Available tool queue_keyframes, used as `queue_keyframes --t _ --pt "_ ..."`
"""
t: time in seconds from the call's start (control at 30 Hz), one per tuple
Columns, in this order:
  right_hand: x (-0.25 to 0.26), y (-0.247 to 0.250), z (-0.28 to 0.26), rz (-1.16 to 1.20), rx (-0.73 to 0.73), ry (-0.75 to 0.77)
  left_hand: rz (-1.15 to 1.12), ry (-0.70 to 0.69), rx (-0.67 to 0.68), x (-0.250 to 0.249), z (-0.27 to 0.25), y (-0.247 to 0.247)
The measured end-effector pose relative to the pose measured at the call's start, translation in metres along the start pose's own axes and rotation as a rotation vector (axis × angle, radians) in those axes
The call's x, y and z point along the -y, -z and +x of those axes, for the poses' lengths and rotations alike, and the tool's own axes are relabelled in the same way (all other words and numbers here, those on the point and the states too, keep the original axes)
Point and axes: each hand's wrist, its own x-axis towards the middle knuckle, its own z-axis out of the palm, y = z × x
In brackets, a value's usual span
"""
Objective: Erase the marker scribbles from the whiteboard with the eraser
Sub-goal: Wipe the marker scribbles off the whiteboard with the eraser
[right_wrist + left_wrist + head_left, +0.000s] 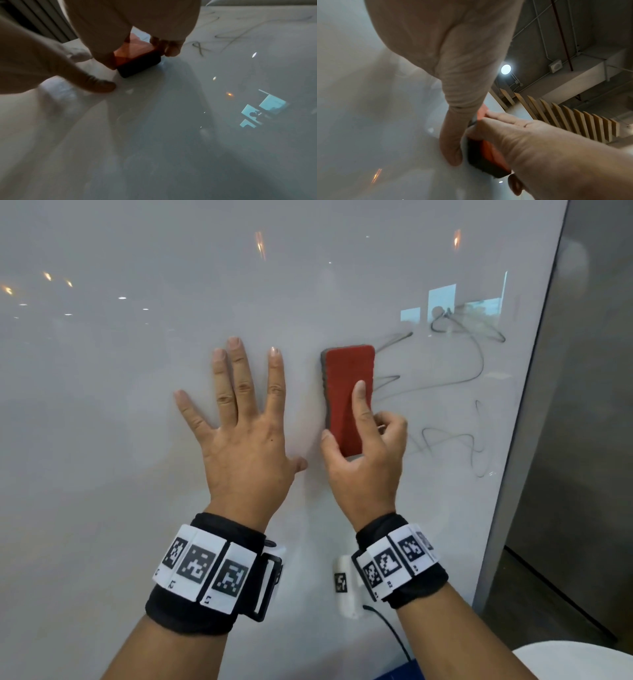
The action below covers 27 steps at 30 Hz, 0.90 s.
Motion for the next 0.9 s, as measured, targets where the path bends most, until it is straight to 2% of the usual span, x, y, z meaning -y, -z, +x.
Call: queue_keyframes --t 0.1,0.17,0.3,0.37,0.47,0.53,0.67,0.73,0.9 --pt "0.005 -0.004 -0.014 0.007 0.075 0.09 -0.012 0.001 -0.049 0.0 0.0 -0.003" --pt "-0.001 -0.001 -0.009 -0.024 0.083 0.13 -0.017 0.0 -0.032 0.001 0.001 -0.002" --pt "-0.01 -0.001 0.01 -0.003 -0.025 0.027 -0.02 0.004 0.009 0.0 0.001 0.001" --pt "0.0 -0.007 0.003 0.039 -0.03 -0.007 -0.018 0.009 -0.006 0.0 0.001 0.0" --pt "0.007 -0.007 -0.012 0.057 0.067 0.066 -0.015 0.002 -0.051 -0.001 0.0 0.0" --pt "-0.005 0.0 -0.005 -0.002 0.082 0.116 -0.028 0.01 -0.031 -0.002 -0.001 0.004" --pt "-0.019 0.003 0.015 0.036 -0.072 -0.069 -0.014 -0.035 -0.026 -0.007 0.007 0.015" --pt "-0.013 -0.001 0.009 0.06 -0.069 -0.086 0.017 -0.064 -0.003 -0.011 0.014 0.014" --pt "-0.028 0.013 0.009 -0.074 0.074 0.137 0.041 -0.072 0.022 -0.012 0.017 0.008"
